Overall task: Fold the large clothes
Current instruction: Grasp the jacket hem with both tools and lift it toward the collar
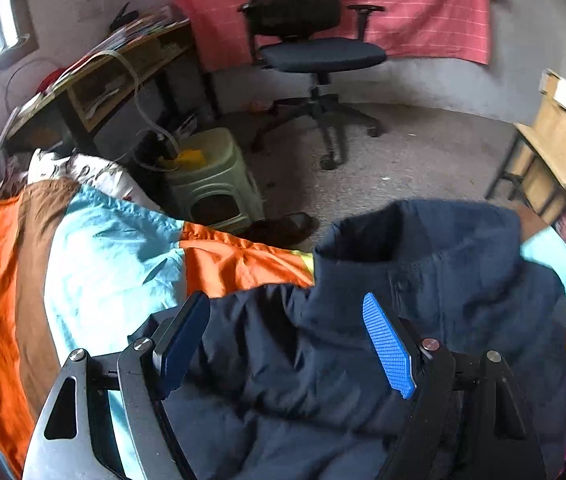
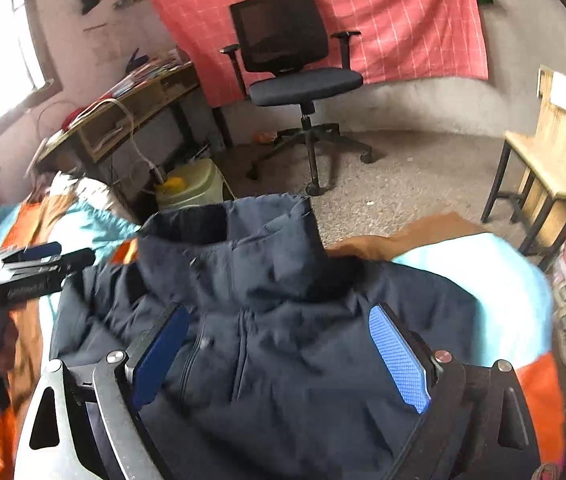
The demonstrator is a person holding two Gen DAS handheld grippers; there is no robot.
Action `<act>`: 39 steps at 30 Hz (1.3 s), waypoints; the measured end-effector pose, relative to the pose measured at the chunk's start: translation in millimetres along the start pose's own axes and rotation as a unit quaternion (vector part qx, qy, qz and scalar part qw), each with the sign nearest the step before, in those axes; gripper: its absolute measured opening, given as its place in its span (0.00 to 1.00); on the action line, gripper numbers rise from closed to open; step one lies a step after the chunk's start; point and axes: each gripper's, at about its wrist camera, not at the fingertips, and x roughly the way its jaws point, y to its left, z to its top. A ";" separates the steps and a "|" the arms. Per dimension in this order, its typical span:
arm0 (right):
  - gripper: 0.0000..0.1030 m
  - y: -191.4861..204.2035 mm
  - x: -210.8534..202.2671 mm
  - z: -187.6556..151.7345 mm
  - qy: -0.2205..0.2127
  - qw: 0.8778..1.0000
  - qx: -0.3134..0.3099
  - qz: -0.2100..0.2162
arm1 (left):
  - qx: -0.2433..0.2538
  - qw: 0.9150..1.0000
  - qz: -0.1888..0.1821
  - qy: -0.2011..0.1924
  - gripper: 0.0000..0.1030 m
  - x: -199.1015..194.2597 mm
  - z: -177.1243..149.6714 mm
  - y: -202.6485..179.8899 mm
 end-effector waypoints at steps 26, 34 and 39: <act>0.12 -33.7 62.2 33.8 0.001 0.996 0.066 0.065 | -0.065 0.994 -0.078 -0.027 0.03 3.0 3.5 9.1; 0.10 -34.2 -16.3 -20.9 -0.072 0.989 0.099 0.086 | -0.039 0.989 -0.131 -0.062 0.02 -74.9 -55.5 12.7; 0.09 -17.0 -58.2 -53.8 -0.078 0.989 0.092 0.084 | -0.018 0.986 -0.142 -0.081 0.02 -103.3 -100.2 12.4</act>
